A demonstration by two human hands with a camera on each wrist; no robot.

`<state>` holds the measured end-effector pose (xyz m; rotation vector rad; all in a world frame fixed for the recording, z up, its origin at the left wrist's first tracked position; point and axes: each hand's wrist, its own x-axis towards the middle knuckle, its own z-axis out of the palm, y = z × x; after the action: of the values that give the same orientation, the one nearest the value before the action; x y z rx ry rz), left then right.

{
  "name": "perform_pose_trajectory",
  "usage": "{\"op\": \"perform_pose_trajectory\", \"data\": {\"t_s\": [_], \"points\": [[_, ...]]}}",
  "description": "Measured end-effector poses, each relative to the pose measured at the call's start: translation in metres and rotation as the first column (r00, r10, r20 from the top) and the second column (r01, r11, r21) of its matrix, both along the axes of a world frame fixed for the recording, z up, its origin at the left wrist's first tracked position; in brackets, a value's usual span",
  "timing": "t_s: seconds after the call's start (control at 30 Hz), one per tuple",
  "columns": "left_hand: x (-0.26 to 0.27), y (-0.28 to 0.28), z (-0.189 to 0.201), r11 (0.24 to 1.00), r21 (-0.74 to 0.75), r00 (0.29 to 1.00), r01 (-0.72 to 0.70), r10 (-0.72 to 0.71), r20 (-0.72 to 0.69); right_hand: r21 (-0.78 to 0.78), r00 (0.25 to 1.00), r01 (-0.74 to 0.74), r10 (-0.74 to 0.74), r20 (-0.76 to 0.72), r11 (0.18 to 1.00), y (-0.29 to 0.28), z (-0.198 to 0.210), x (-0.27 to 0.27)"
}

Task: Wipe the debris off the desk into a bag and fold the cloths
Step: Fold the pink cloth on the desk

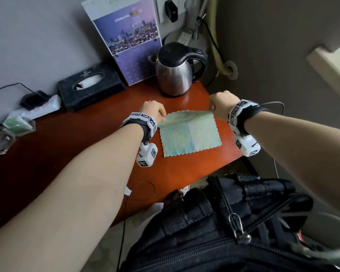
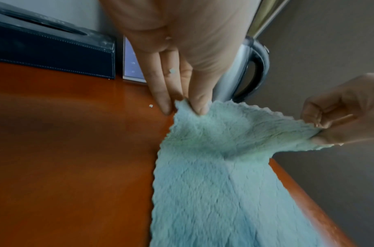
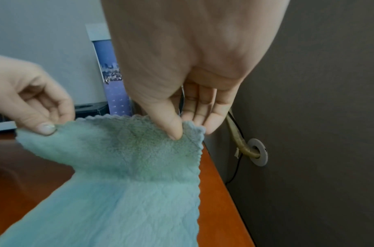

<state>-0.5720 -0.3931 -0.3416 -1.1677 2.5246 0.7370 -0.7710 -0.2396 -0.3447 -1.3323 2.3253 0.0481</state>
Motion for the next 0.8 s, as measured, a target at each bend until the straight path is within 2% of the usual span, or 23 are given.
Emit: {"op": "perform_pose_trajectory", "data": {"t_s": [0.17,0.57,0.8], "points": [[0.013,0.019,-0.017,0.997,0.043,0.996,0.063,-0.066,0.058,0.06,0.999,-0.02,0.018,0.027,0.998,0.018,-0.019,0.003],[0.042,0.062,-0.053,0.999,0.021,0.998,0.026,-0.027,0.05,0.089,0.999,-0.015,0.012,0.042,0.996,0.058,-0.056,0.027],[0.052,0.071,-0.062,0.999,0.042,0.999,-0.003,0.001,0.044,0.067,0.997,-0.025,0.02,0.074,0.997,0.068,-0.068,0.038]]}}
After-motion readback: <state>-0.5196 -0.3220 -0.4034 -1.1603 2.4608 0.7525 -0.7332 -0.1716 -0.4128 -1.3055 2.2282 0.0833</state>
